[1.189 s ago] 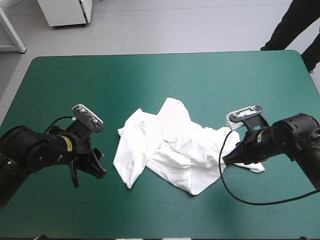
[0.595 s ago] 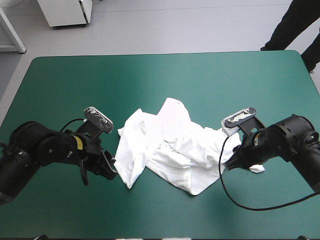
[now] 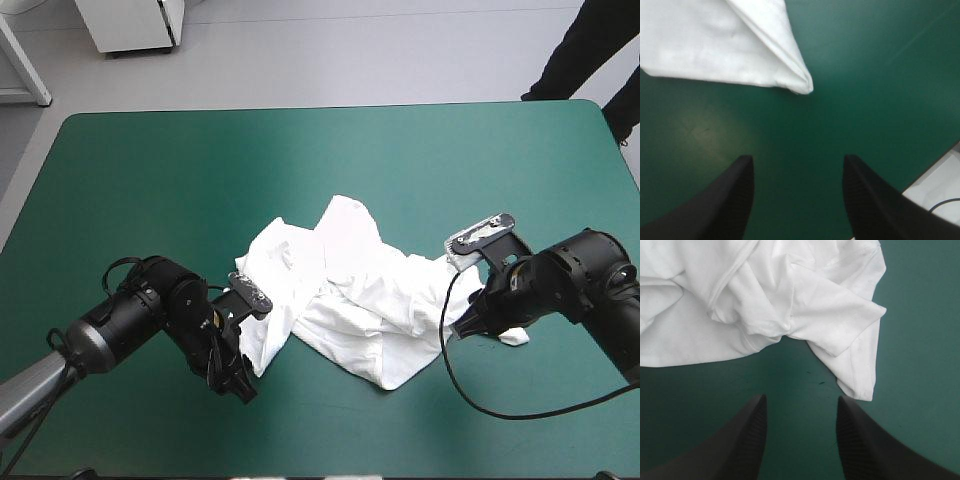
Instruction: Fold the cloth
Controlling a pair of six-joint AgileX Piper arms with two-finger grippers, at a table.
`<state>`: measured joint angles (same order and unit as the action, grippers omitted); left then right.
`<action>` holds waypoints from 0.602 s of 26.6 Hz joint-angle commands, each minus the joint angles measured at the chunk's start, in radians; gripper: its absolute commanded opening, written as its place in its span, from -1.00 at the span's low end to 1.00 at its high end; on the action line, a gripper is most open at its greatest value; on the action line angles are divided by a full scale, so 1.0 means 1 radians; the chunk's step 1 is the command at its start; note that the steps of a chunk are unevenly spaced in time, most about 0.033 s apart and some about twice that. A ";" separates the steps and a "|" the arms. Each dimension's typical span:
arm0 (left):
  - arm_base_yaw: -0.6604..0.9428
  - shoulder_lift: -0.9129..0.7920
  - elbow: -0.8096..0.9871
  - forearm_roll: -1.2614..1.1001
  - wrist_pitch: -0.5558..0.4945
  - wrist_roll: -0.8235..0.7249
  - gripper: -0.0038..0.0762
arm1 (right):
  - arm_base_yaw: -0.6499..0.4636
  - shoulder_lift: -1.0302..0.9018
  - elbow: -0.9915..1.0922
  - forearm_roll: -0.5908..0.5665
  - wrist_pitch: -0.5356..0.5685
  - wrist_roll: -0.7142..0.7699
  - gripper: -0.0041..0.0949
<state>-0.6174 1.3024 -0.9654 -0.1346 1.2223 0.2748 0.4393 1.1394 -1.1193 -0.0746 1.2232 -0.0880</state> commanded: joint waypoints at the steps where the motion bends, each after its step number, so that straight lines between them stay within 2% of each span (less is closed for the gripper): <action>1: -0.009 -0.003 0.004 -0.042 -0.067 0.029 0.18 | 0.001 -0.022 -0.029 -0.014 -0.020 -0.001 -0.05; 7: -0.009 0.075 0.004 -0.090 -0.151 0.098 0.20 | 0.001 -0.022 -0.029 -0.014 -0.021 0.003 -0.05; 16: -0.009 0.213 0.004 -0.085 -0.255 0.122 0.20 | 0.001 -0.022 -0.029 -0.019 -0.019 0.003 -0.05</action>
<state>-0.6174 1.5073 -0.9407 -0.2014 0.9987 0.3942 0.4393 1.1394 -1.1193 -0.0771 1.2232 -0.0837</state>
